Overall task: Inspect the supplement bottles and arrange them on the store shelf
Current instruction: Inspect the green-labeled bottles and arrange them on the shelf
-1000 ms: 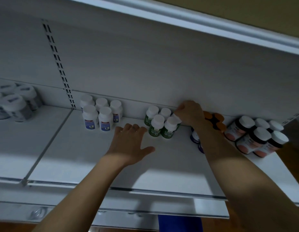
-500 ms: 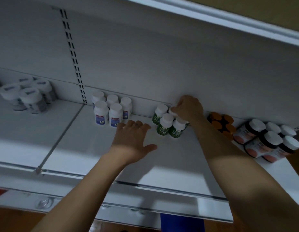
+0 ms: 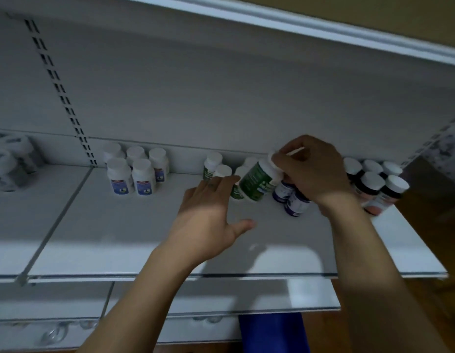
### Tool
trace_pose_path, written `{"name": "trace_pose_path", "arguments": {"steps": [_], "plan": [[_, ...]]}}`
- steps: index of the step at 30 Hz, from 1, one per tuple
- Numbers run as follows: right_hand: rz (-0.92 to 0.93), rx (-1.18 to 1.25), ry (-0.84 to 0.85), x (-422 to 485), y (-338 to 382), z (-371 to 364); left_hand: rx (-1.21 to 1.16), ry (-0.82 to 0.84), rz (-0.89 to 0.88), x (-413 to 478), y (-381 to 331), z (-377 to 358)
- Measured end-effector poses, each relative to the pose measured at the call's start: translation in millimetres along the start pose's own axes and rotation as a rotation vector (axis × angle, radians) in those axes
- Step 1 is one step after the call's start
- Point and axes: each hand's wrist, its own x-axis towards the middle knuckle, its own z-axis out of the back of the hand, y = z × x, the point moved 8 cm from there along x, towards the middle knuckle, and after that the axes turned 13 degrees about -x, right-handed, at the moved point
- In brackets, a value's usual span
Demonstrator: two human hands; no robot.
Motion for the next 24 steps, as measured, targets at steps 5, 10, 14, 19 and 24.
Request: {"name": "trace_pose_path", "arguments": {"steps": [5,10,14,19,24], "plan": [[-0.142,0.425,0.101,-54,-32,-9,-0.383,0.199,0.026,-17,-28,-22],[-0.19,0.63,0.183,-82,-48,-17,-0.577,0.335,-0.022,-38,-57,-29],[-0.252,0.74,0.211,-103,-56,-24,-0.599,0.367,-0.029,-45,-62,-35],[-0.251,0.888,0.267,-118,-54,-40,-0.644,0.328,-0.091,-48,-65,-28],[-0.249,1.003,0.472,-135,-44,-67,-0.588,0.191,-0.061,-48,-39,-23]]}}
